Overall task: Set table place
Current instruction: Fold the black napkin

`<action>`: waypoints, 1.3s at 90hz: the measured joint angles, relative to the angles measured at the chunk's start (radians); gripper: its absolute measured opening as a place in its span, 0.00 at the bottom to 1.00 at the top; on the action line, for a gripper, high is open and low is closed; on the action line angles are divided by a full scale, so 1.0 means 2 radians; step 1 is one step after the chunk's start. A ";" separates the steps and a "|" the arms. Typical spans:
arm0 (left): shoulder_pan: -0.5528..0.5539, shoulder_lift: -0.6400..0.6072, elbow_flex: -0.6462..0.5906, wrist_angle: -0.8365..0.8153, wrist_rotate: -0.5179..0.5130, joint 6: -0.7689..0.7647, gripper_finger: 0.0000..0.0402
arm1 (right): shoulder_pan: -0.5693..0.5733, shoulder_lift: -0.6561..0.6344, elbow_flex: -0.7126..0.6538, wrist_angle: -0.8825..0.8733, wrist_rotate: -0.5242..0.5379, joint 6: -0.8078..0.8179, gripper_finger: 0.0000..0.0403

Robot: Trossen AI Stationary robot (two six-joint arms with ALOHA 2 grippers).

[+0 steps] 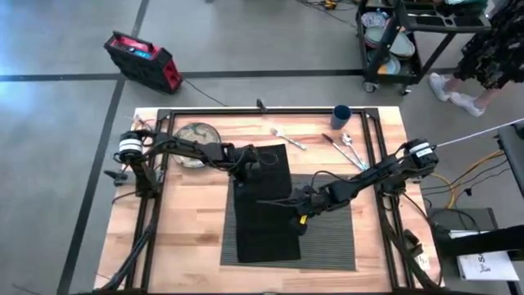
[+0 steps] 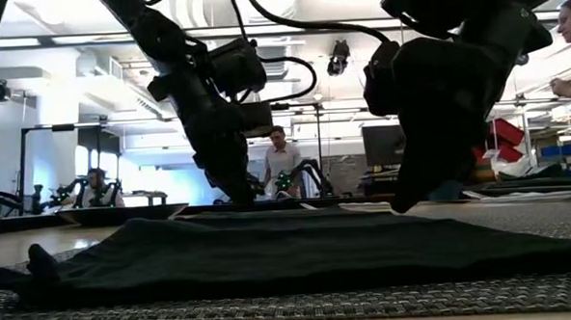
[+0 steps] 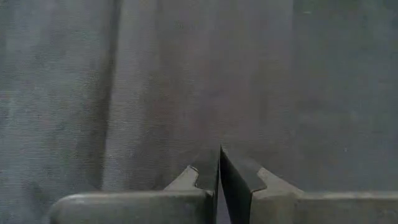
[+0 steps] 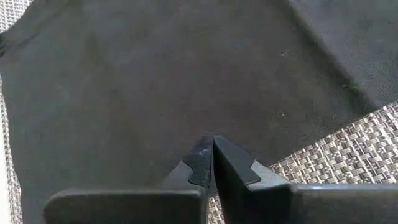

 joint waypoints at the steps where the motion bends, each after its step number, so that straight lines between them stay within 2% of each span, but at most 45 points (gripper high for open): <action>1: 0.000 0.000 0.000 0.000 0.000 0.000 0.00 | -0.001 0.000 0.000 0.000 0.000 0.000 0.00; 61: -0.023 0.030 -0.001 0.021 0.051 -0.019 0.00 | -0.012 0.004 0.000 -0.005 0.008 0.001 0.00; 89: -0.038 0.033 -0.001 0.020 0.086 -0.023 0.00 | -0.042 0.004 -0.001 -0.008 0.008 -0.013 0.00; 102: -0.039 0.034 -0.001 0.021 0.086 -0.023 0.00 | -0.048 -0.001 -0.001 -0.010 -0.017 -0.013 0.00; 117: -0.038 0.034 -0.001 0.021 0.082 -0.020 0.00 | -0.014 -0.002 -0.001 -0.006 -0.044 0.005 0.00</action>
